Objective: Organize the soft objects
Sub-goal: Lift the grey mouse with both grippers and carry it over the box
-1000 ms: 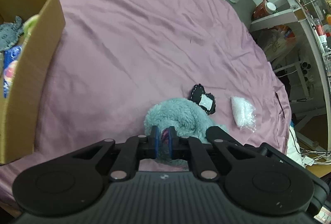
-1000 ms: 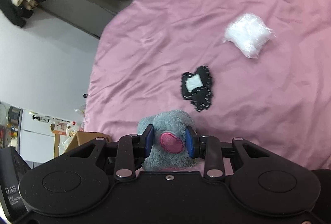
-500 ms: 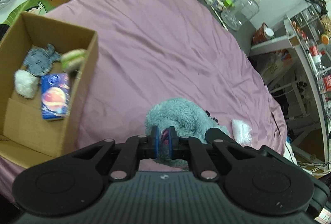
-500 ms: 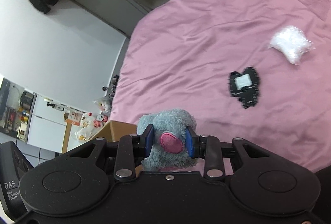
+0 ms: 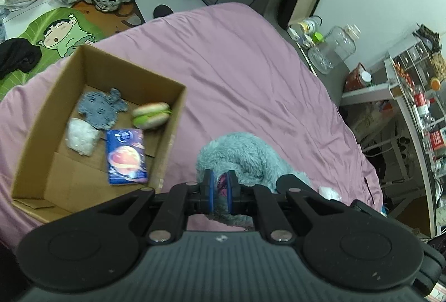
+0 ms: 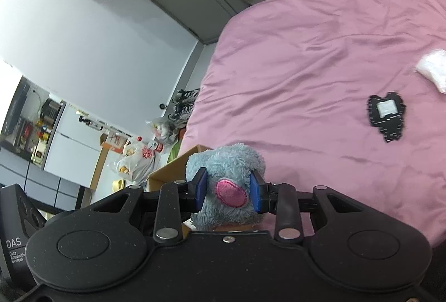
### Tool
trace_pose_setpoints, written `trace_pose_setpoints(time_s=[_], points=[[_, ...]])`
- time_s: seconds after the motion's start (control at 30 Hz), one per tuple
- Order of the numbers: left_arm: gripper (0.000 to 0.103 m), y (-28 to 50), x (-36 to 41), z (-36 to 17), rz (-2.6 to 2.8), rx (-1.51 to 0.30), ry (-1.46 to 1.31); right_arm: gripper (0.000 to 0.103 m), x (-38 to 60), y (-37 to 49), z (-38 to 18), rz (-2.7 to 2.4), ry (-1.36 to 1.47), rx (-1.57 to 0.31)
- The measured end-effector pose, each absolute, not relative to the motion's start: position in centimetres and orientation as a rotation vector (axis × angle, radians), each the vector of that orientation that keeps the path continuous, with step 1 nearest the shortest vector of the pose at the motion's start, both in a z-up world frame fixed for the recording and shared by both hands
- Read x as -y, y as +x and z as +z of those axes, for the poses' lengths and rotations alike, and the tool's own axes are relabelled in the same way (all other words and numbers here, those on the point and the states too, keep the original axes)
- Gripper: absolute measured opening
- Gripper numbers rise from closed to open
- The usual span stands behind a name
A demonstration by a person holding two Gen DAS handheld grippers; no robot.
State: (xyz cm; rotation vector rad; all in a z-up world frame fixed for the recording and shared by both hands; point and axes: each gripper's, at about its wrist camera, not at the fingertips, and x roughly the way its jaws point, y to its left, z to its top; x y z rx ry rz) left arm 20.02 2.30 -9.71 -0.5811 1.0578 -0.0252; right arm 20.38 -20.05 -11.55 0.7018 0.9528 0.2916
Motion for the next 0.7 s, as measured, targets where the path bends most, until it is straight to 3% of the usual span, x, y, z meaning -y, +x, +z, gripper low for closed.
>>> trace_pose_setpoints(time_s=[0.7], points=[[0.008, 18.2, -13.3, -10.8, 0.092, -1.060, -0.621, 0.032, 8.7, 21.1, -11.6, 0.422, 0.598, -1.033]])
